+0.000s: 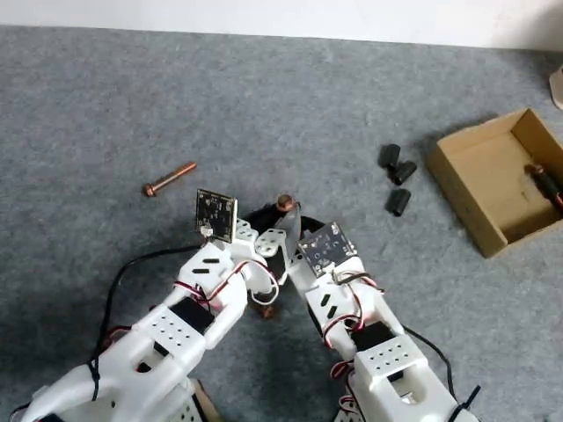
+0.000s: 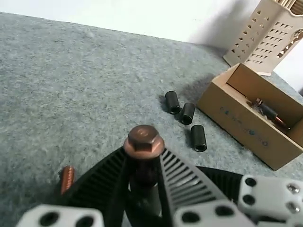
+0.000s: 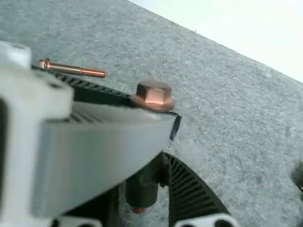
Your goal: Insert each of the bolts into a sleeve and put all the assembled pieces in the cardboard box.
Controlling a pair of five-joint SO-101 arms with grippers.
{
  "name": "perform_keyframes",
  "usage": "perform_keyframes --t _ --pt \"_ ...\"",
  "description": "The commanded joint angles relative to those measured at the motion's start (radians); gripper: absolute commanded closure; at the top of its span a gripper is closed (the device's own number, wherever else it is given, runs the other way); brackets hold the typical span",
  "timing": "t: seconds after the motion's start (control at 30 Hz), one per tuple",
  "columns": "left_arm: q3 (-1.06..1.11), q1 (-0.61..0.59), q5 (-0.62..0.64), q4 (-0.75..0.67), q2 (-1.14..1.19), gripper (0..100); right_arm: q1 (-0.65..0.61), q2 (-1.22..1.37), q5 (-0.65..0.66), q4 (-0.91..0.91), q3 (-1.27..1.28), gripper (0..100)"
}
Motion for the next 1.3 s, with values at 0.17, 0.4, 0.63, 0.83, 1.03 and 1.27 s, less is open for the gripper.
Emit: perform_keyframes --t 0.17,0.4,0.63,0.83,1.03,1.27 --pt "-0.013 0.021 -0.017 0.014 0.005 99 0.062 -0.027 -0.008 -0.044 0.142 99.5" --pt "-0.008 0.027 -0.015 0.020 0.005 77 0.061 -0.027 -0.008 -0.044 0.142 99.5" --pt "-0.031 0.028 -0.011 0.104 0.004 67 0.065 -0.027 -0.008 -0.044 0.142 99.5" --pt "-0.039 0.008 -0.009 0.117 0.004 67 0.087 -0.027 -0.020 -0.044 0.140 99.5" --pt "-0.039 0.013 -0.009 0.117 -0.002 67 0.209 -0.018 -0.218 0.084 0.035 99.5" --pt "-0.039 0.008 -0.009 0.118 0.004 67 0.223 -0.018 -0.224 0.450 -0.191 99.5"
